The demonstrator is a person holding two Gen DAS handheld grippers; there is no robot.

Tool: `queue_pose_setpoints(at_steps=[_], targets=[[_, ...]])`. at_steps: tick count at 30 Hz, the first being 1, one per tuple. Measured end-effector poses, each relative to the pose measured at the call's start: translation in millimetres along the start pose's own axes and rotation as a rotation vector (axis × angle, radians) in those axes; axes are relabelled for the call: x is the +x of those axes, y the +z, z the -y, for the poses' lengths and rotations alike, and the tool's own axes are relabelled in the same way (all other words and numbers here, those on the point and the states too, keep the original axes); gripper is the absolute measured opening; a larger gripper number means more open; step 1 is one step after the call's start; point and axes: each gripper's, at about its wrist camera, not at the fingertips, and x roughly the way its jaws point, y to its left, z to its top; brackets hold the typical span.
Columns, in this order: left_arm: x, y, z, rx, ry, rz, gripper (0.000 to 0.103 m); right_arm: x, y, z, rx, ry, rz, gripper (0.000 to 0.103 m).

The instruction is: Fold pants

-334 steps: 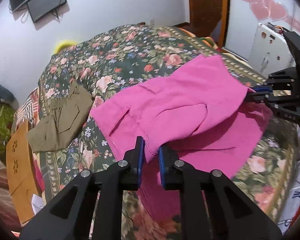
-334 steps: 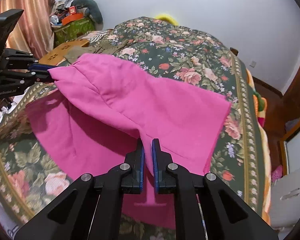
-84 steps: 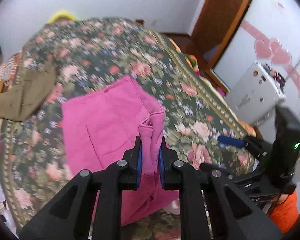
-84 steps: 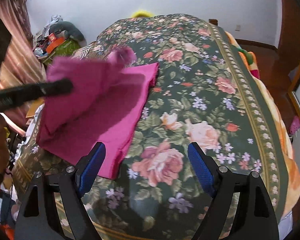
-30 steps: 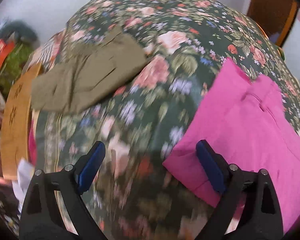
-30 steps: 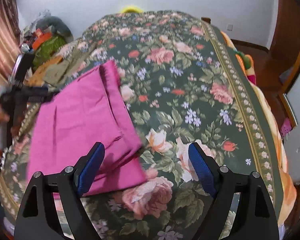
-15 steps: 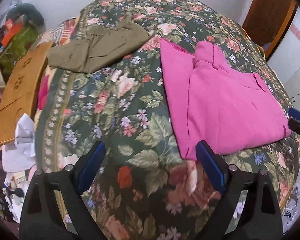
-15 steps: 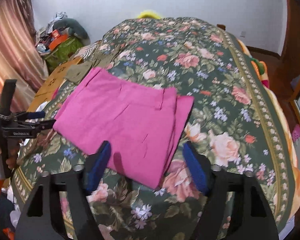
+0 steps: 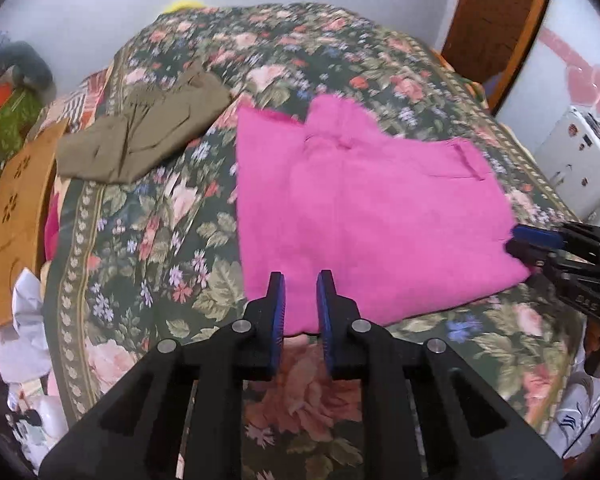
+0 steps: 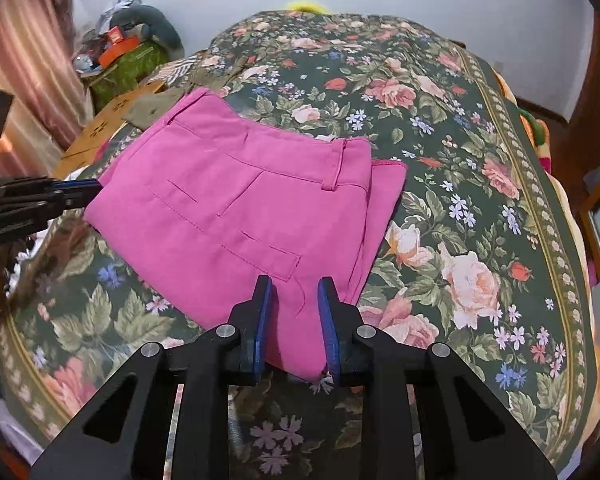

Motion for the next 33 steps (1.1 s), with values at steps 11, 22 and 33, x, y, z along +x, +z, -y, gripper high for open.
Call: queue_pose_setpoints(at_steps=[11,22,33], targets=[[-10,18,-58,-0.088,0.043,0.006,0.019,-16,15,14,0.033,-0.014,0.003,0.028],[11,63,-26,-0.003,-0.036,0.036,0.071,16,30,45,0.175,-0.002,-0.056,0.042],[57,64,-44,-0.128,-0.203,-0.072,0.066,32,36,54,0.207,0.078,-0.03,0.042]])
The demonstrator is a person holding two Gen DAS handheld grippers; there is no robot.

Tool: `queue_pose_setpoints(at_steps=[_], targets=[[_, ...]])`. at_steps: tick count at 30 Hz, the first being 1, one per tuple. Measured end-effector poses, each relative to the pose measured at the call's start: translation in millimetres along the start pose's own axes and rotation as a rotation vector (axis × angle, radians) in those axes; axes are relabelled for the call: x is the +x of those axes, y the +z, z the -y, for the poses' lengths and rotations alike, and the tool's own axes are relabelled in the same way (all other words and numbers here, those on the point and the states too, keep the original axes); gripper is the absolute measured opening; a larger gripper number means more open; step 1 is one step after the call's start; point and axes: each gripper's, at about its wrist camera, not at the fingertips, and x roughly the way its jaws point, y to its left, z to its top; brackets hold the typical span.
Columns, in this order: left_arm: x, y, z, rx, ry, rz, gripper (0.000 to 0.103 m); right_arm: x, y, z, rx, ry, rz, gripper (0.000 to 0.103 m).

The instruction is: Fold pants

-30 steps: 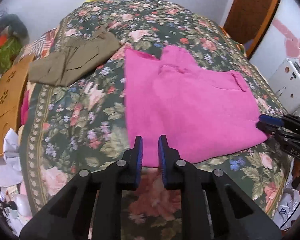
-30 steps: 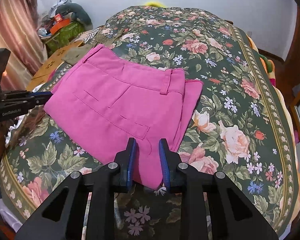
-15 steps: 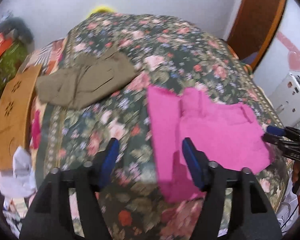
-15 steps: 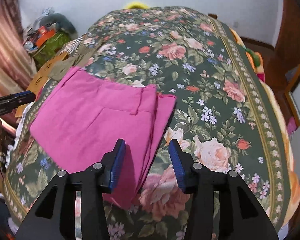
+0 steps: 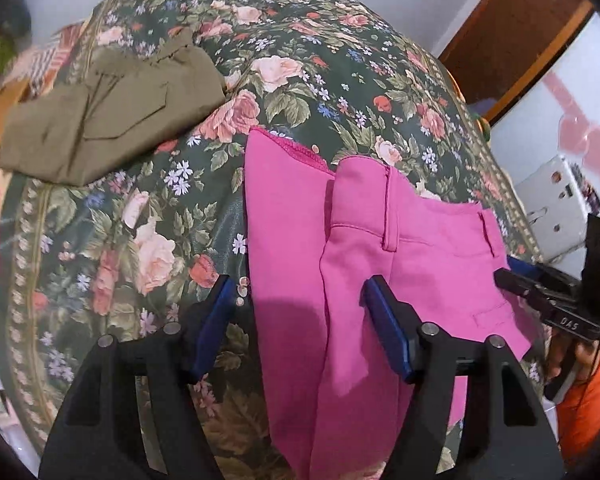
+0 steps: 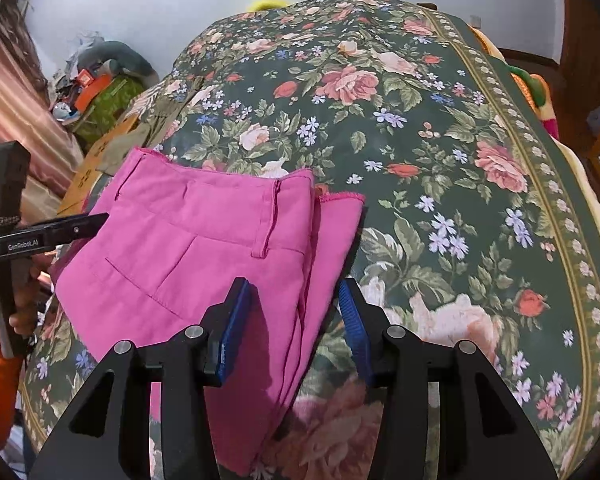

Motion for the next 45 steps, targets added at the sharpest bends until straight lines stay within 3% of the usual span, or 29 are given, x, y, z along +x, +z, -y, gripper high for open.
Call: queue_pose_setpoints(at_steps=[2,3,7,9,13,22,31,37,45], targets=[[-1,0,3,0.016,0.002,0.005,0.063,2,2,0,0.004,0.009,0.005,0.041],[-1,0,4,0.022,0.003,0.007,0.059,3,3,-1,0.001,0.011,0.008,0.035],[-2,3,13,0.049,-0.005,0.014,0.032,5,6,-9,-0.038,0.014,0.016,0.023],[-2,4,19,0.063,-0.002,0.015,0.024,4,7,-14,-0.067,0.005,0.026,0.019],[-9,2,30,0.099,0.068,0.05,0.011,-4,7,-17,-0.089,-0.002,0.068,0.013],[-55,-7,38,0.131,0.126,0.173,0.01,-33,18,-50,-0.166,-0.017,0.151,0.011],[-107,4,6,0.098,0.153,0.301,0.01,-44,54,-99,-0.241,-0.003,0.236,0.011],[-118,24,-33,0.064,0.21,0.345,0.01,-19,90,-134,-0.282,0.024,0.263,0.011],[-105,68,-105,-0.039,0.255,0.349,0.01,34,139,-167,-0.31,0.063,0.259,0.011]])
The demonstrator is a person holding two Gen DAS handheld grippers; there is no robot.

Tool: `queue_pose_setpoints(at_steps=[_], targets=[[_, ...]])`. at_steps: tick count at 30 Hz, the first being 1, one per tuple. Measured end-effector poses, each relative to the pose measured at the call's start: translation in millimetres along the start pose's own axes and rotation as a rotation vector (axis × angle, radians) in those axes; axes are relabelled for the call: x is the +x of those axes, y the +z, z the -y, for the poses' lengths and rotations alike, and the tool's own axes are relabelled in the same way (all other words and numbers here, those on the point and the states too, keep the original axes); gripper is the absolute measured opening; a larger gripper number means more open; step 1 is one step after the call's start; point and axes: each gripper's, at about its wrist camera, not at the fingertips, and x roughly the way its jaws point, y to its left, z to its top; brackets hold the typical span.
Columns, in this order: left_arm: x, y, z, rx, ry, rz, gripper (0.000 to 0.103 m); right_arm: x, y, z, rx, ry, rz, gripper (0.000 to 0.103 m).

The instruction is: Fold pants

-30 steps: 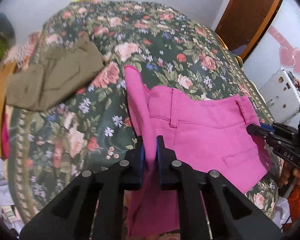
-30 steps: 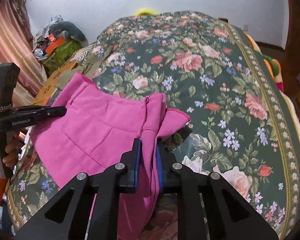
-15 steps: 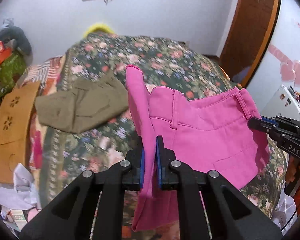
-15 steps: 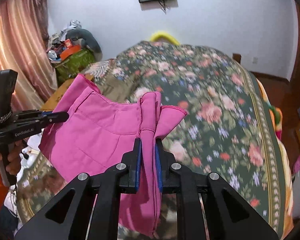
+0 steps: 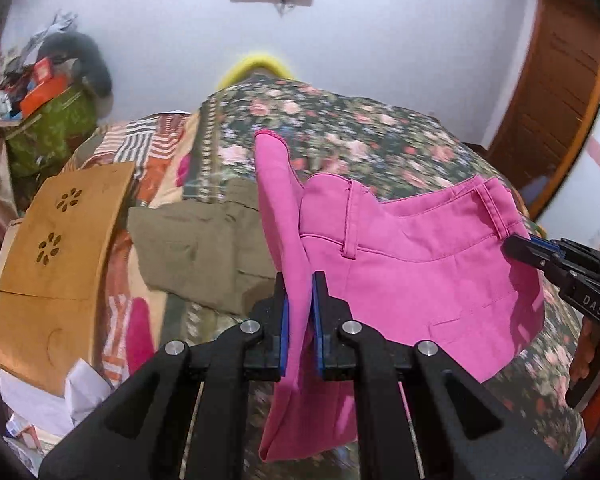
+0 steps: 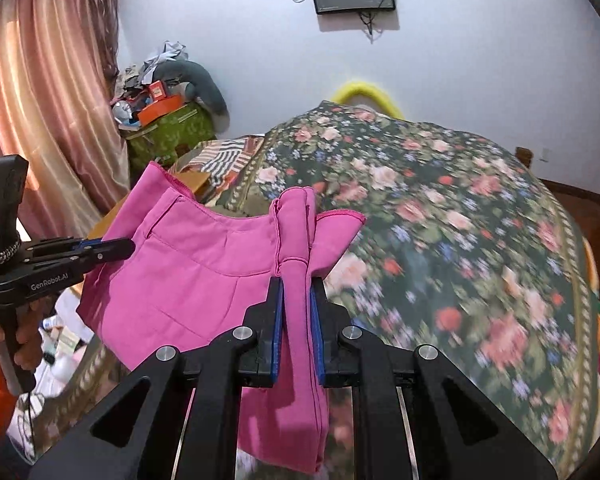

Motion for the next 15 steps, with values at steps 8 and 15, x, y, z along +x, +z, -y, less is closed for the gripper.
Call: queue_pose_setpoints(at_steps=[8,15], targets=[[53,32,-45,-0.014,0.094,0.027,0.01,78,41,-1,-0.008,0.019,-0.019,0.006],[124,38,-74,-0.009,0.168,-0.035,0.01,145,48,-3,-0.045,-0.002,-0.099,0.006]])
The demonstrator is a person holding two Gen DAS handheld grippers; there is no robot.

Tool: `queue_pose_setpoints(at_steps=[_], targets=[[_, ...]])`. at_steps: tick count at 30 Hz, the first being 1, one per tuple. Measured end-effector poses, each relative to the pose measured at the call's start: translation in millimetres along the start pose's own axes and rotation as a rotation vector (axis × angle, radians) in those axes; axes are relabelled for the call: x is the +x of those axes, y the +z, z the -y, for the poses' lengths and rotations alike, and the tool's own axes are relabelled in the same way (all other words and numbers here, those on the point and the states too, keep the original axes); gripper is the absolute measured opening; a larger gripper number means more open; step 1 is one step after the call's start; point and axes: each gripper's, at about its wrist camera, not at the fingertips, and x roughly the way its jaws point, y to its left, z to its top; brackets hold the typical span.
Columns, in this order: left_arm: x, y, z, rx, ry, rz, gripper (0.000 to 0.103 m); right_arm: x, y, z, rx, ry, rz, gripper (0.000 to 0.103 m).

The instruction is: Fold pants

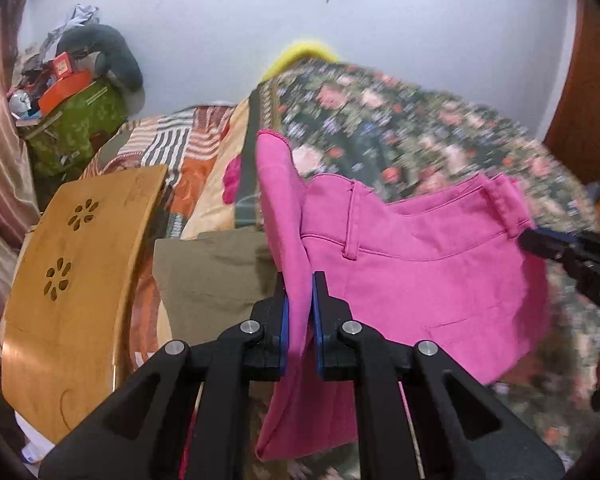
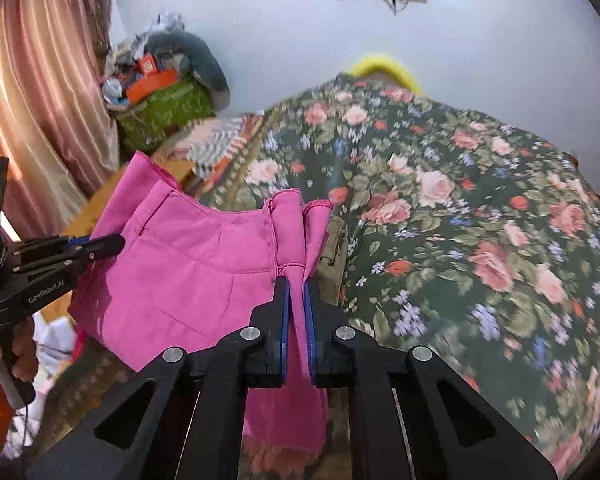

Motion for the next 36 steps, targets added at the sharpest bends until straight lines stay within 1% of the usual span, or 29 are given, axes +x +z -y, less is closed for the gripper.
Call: queue_pose_setpoints(at_steps=[2,5,6,7,9,10,11,12,13,16,19,20,23,26,28,31,34,36], targets=[[26,-6,-4,0.011,0.019,-0.043,0.01,19,0,0,-0.007,-0.012,-0.034,0.006],[63,-20,-11,0.016,0.035,-0.14,0.011,43,-4,3,-0.008,-0.035,-0.104,0.007],[68,-25,-14,0.011,0.04,-0.153,0.013,48,-6,4,-0.004,-0.032,-0.124,0.008],[72,-28,-17,0.003,0.042,-0.156,0.019,51,-8,5,-0.001,-0.025,-0.136,0.009],[70,-33,-25,-0.024,0.029,-0.145,0.025,51,-12,7,0.002,-0.028,-0.152,0.01],[68,-33,-29,-0.036,0.022,-0.144,0.029,49,-13,7,-0.003,-0.031,-0.159,0.013],[66,-34,-32,-0.046,0.022,-0.147,0.03,48,-15,7,-0.008,-0.041,-0.167,0.016],[64,-34,-34,-0.051,0.035,-0.151,0.032,48,-15,8,-0.011,-0.056,-0.182,0.022],[63,-35,-38,-0.056,0.054,-0.16,0.036,46,-16,9,-0.011,-0.065,-0.197,0.026],[55,-42,-49,-0.069,0.078,-0.177,0.037,35,-21,10,-0.004,-0.081,-0.216,0.027],[41,-52,-51,-0.034,0.112,-0.195,0.037,17,-25,7,0.001,-0.1,-0.216,0.028],[34,-55,-50,-0.018,0.124,-0.197,0.037,12,-25,6,-0.001,-0.103,-0.215,0.028],[9,-57,-49,-0.01,0.122,-0.207,0.037,-14,-25,-4,-0.008,-0.103,-0.188,0.028],[-26,-54,-45,-0.02,0.096,-0.176,0.037,-49,-21,-17,-0.008,-0.091,-0.129,0.028],[-61,-50,-39,-0.024,0.062,-0.126,0.037,-76,-17,-27,-0.012,-0.083,-0.077,0.028],[-120,-42,-27,-0.018,0.02,-0.027,0.037,-114,-10,-41,-0.019,-0.07,0.003,0.028],[-185,-35,-15,-0.017,-0.03,0.088,0.037,-159,-7,-57,-0.026,-0.045,0.098,0.028],[-229,-32,-6,-0.011,-0.05,0.169,0.037,-193,-7,-70,-0.04,-0.031,0.175,0.028]])
